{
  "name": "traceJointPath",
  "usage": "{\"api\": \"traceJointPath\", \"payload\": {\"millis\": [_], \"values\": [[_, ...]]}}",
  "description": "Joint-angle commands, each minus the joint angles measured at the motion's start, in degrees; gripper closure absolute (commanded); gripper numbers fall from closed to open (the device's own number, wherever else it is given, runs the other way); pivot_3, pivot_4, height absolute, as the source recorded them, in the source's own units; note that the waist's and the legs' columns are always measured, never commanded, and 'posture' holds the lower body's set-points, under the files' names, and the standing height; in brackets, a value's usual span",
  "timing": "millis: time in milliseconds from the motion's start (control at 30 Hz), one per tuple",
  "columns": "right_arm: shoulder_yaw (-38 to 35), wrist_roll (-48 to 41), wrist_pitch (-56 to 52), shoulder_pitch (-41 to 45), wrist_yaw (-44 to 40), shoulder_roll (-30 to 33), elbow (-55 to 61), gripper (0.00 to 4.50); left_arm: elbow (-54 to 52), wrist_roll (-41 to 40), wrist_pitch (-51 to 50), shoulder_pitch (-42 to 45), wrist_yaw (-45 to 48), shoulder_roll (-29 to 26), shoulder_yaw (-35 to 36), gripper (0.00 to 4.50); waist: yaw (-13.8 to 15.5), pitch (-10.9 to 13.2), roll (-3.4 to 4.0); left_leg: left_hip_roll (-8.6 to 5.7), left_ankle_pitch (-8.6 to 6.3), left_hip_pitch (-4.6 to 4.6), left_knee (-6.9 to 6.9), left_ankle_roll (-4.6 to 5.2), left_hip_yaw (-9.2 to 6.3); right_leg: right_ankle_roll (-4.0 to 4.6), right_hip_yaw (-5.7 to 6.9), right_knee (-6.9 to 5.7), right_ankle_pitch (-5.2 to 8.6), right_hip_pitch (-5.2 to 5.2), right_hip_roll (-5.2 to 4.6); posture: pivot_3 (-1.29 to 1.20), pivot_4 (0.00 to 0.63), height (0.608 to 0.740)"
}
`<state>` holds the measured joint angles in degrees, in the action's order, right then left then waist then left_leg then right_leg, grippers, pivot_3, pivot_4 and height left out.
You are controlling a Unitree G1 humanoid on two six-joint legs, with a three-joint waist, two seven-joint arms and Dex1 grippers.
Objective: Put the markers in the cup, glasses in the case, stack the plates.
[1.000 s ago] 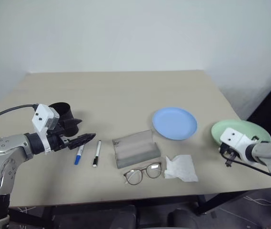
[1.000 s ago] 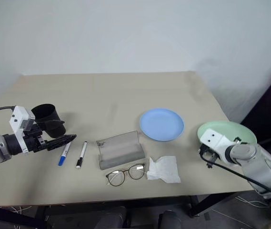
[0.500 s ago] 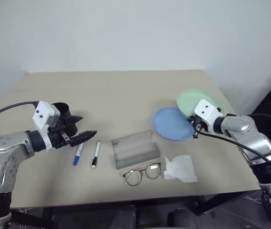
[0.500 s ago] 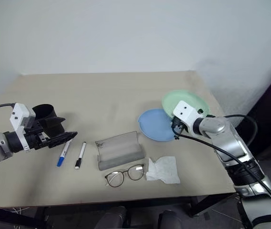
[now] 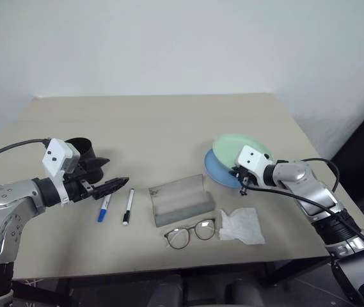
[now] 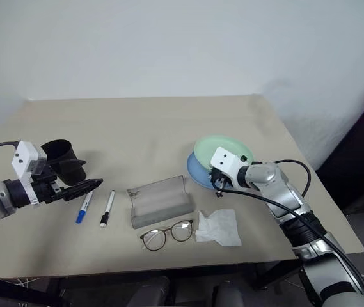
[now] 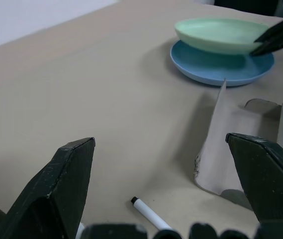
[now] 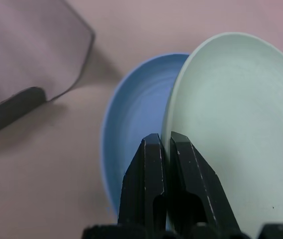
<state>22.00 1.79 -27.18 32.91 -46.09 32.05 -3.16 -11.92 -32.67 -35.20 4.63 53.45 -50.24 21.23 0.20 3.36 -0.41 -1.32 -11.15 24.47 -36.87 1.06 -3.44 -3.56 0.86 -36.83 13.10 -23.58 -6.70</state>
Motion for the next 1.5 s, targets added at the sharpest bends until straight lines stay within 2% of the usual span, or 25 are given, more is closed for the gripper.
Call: {"api": "traceJointPath", "payload": {"millis": [33, 600, 700, 867, 967, 1067, 1267, 1400, 1500], "values": [[-0.2, 0.8, 0.5, 0.2, 0.1, -1.1, 2.5, 4.48, -2.2, -1.4, 0.3, -0.2, -0.3, -0.1, 2.2, 0.00, 0.0, 0.0, 0.00, 0.00, 0.00, -0.01, 0.00, 0.00, 0.00, 0.00, 0.00, 0.00, 0.00, 0.00, 0.00, 0.00, 0.000, 0.704], [1.0, 2.9, 2.0, -0.3, -0.6, -2.1, 0.9, 4.48, -1.5, -1.2, 0.5, 0.9, 0.0, -0.1, 1.7, 0.00, 0.0, 0.0, 0.01, -0.02, 0.00, -0.02, 0.00, 0.00, -0.01, -0.01, 0.00, -0.03, -0.01, 0.01, 0.01, 0.00, 0.000, 0.704], [0.9, 2.6, 2.3, -0.7, -1.8, -1.9, 1.5, 3.76, -1.5, -1.2, 0.5, 1.2, 0.0, -0.1, 1.5, 0.00, 0.0, 0.0, 0.01, -0.02, 0.00, -0.02, 0.00, 0.00, -0.02, -0.01, 0.00, -0.03, -0.01, 0.01, 0.01, 0.00, 0.000, 0.704], [-2.4, 0.4, 1.2, -0.9, -2.9, -1.3, 3.8, 2.06, -1.2, -1.2, 0.4, 1.4, 0.5, -0.3, 1.6, 0.00, 0.0, 0.0, 0.01, -0.02, 0.00, -0.04, 0.00, 0.00, -0.02, -0.02, 0.00, -0.03, -0.01, 0.02, 0.01, 0.00, 0.000, 0.704], [-6.9, -4.5, -3.1, -0.5, -5.7, 0.2, 6.5, 1.06, -1.4, -1.3, 0.5, 0.6, 1.2, -0.7, 2.1, 0.00, 0.0, 0.0, 0.01, -0.02, 0.00, -0.04, 0.00, 0.00, -0.02, -0.02, -0.01, -0.04, -0.02, 0.02, 0.01, 0.00, 0.000, 0.704], [-14.7, -14.6, -12.7, -1.0, -11.1, 3.6, 12.8, 1.06, -1.8, -1.4, 0.9, -0.6, 2.7, -1.3, 3.0, 0.00, 0.0, 0.0, 0.03, -0.04, 0.00, -0.03, 0.00, 0.00, -0.03, -0.02, 0.00, -0.03, -0.02, 0.04, -0.02, 0.00, 0.000, 0.704], [-19.3, -25.7, -22.6, -8.1, -16.7, 11.2, 24.9, 1.06, -1.6, -1.6, 1.4, -1.0, 5.0, -2.0, 3.4, 0.00, 0.1, 0.0, 0.00, 0.03, -0.04, -0.04, 0.01, -0.05, -0.06, 0.07, 0.08, 0.01, 0.05, 0.06, -0.02, 0.00, 0.000, 0.704], [-18.3, -27.0, -24.2, -11.2, -14.7, 12.0, 27.9, 1.06, -1.8, -1.9, 1.2, -0.7, 5.9, -1.8, 3.0, 0.00, 0.0, 0.0, 0.04, 0.02, -0.05, -0.03, 0.01, -0.04, 0.03, 0.07, 0.06, 0.04, 0.06, 0.03, -0.14, 0.00, 0.000, 0.704], [-14.6, -24.1, -21.8, -13.6, -12.2, 11.9, 28.9, 1.06, -1.4, -1.3, 1.8, -0.4, 6.2, -1.8, 2.2, 0.00, 0.0, 0.0, 0.03, 0.05, -0.06, -0.04, 0.01, -0.04, 0.03, 0.07, 0.07, 0.06, 0.06, 0.00, -0.14, 0.00, 0.000, 0.704]]}}
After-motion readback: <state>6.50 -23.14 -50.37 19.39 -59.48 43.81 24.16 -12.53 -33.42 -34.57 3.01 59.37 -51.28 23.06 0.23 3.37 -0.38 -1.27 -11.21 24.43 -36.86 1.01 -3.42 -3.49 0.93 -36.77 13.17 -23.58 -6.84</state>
